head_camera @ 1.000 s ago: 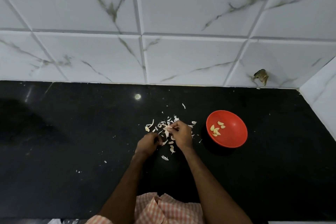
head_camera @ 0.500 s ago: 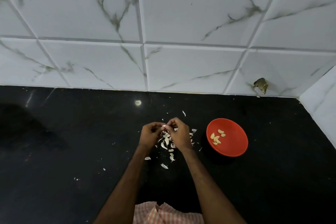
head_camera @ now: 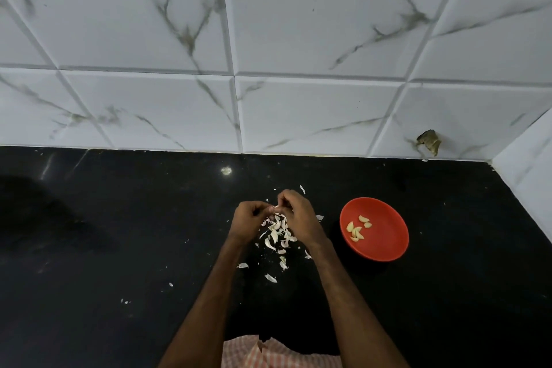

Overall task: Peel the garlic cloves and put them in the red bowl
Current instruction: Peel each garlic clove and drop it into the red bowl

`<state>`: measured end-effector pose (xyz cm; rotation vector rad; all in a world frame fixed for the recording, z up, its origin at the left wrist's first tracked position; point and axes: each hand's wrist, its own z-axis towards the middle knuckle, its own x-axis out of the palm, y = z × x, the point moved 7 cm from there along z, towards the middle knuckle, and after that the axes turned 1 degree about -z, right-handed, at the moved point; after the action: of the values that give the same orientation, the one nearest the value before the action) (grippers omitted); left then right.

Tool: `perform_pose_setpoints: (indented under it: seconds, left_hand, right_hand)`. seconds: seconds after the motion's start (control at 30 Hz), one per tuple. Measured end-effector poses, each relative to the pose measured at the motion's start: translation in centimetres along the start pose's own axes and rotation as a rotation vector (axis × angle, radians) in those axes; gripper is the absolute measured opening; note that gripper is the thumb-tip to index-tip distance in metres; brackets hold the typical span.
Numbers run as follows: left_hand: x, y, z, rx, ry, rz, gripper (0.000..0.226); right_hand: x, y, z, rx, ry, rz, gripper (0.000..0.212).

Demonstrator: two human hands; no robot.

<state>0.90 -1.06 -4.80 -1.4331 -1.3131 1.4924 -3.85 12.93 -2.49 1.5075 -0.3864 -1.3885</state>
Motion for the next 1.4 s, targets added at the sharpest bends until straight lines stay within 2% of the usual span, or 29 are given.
perform_pose_setpoints:
  seconds: [0.1, 0.2, 0.37, 0.57, 0.67, 0.9, 1.07, 1.2, 1.4]
  left_hand:
    - [0.0, -1.1, 0.4, 0.047, -0.038, -0.002, 0.015]
    - [0.3, -1.5, 0.7, 0.073, -0.066, -0.034, 0.015]
    - [0.1, -1.1, 1.0, 0.065, -0.091, -0.103, 0.013]
    - [0.2, -1.2, 1.4, 0.075, -0.061, -0.111, 0.010]
    - [0.6, -1.2, 1.6, 0.026, -0.019, -0.216, 0.016]
    - [1.9, 0.1, 0.8, -0.128, 0.062, -0.510, 0.020]
    - [2.6, 0.0, 0.7, -0.239, 0.114, -0.643, 0.023]
    - [2.8, -0.6, 0.9, -0.240, 0.138, -0.659, 0.021]
    - [1.6, -0.3, 1.5, -0.250, -0.024, -0.737, 0.023]
  right_hand:
    - [-0.3, 0.5, 0.5, -0.026, -0.047, -0.090, 0.030]
    - [-0.7, 0.8, 0.6, 0.005, -0.098, -0.158, 0.028]
    - [-1.1, 0.5, 0.8, 0.073, -0.128, -0.112, 0.022]
    - [-1.6, 1.1, 1.2, 0.040, -0.120, -0.163, 0.019]
    - [-2.0, 1.6, 1.6, 0.021, -0.122, -0.173, 0.019]
    - [-0.9, 1.8, 2.1, -0.026, 0.036, -0.240, 0.018]
    - [-0.8, 2.7, 2.1, -0.088, -0.025, -0.358, 0.016]
    - [-0.7, 3.1, 2.1, -0.115, -0.111, -0.492, 0.028]
    - [0.3, 3.3, 1.9, -0.149, -0.045, -0.424, 0.022]
